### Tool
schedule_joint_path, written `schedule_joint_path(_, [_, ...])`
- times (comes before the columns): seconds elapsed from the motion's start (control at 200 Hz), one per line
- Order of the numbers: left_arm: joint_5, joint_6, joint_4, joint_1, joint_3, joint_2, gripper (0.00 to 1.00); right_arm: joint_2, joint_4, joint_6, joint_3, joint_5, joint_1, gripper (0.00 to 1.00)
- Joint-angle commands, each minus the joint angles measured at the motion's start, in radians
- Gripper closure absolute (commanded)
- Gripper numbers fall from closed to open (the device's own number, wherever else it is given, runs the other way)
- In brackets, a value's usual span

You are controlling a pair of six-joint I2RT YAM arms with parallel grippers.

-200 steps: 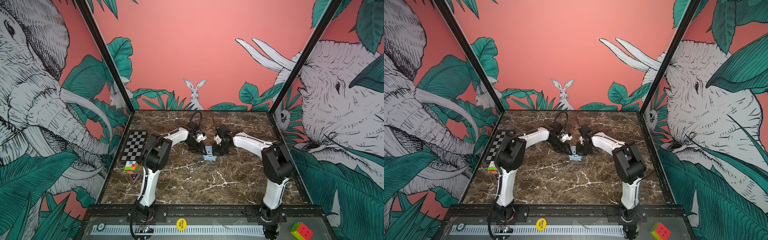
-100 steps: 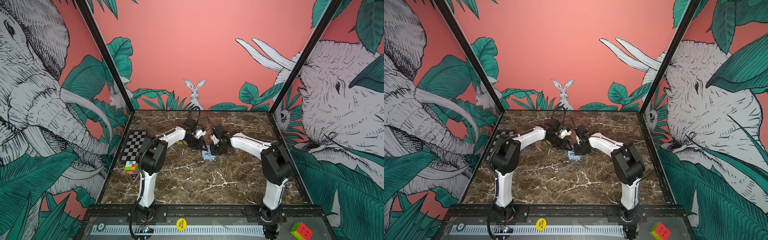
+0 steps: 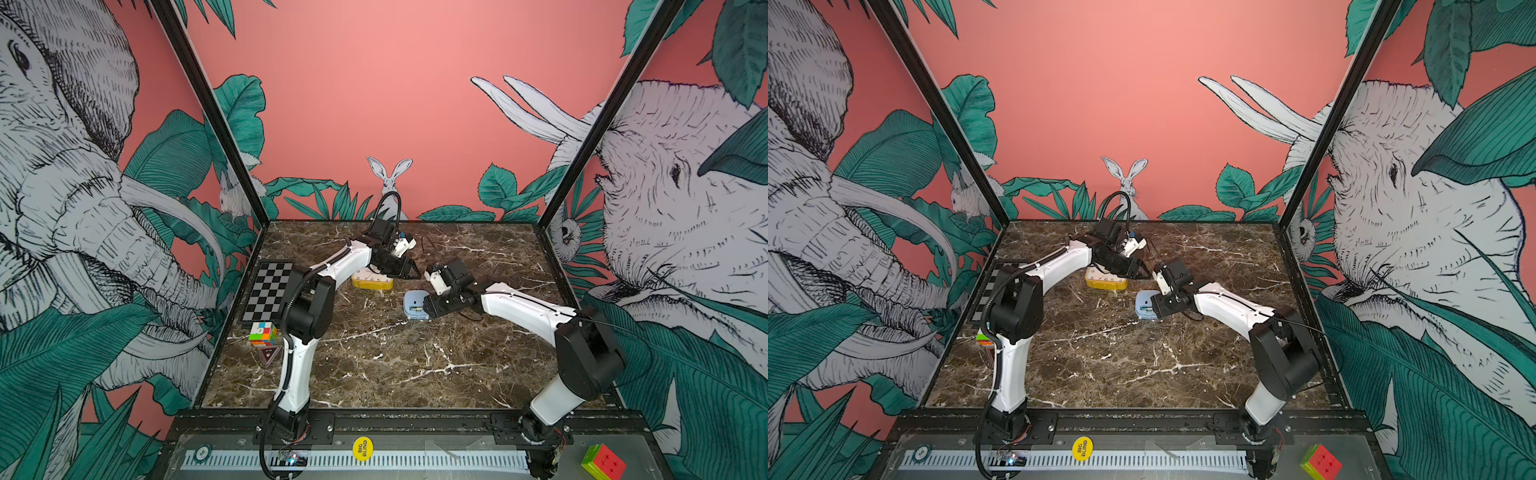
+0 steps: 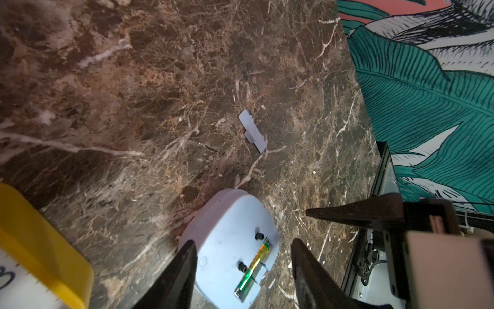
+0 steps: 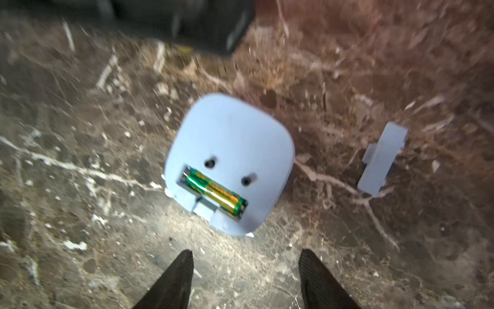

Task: Insert the battery into the alarm
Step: Adjust the alarm at the center of the board.

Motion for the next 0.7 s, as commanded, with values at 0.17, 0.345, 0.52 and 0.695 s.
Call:
schedule_joint_path(0.17, [0.063, 0.019, 0.001, 0.001, 0.053, 0.086, 0.35, 0.084, 0.007, -0.086, 0.0, 0.033, 0.037, 0.33])
schedule_joint_path(0.345, [0.09, 0.019, 0.027, 0.001, 0.027, 0.091, 0.33, 0.155, -0.011, -0.09, 0.042, 0.101, 0.048, 0.31])
schedule_joint_path(0.52, [0.122, 0.018, 0.037, 0.0, 0.001, 0.09, 0.33, 0.181, -0.021, -0.066, 0.067, 0.214, 0.048, 0.3])
schedule_joint_path(0.695, [0.131, 0.024, 0.03, -0.002, -0.026, 0.084, 0.33, 0.153, 0.015, -0.031, 0.046, 0.293, 0.042, 0.3])
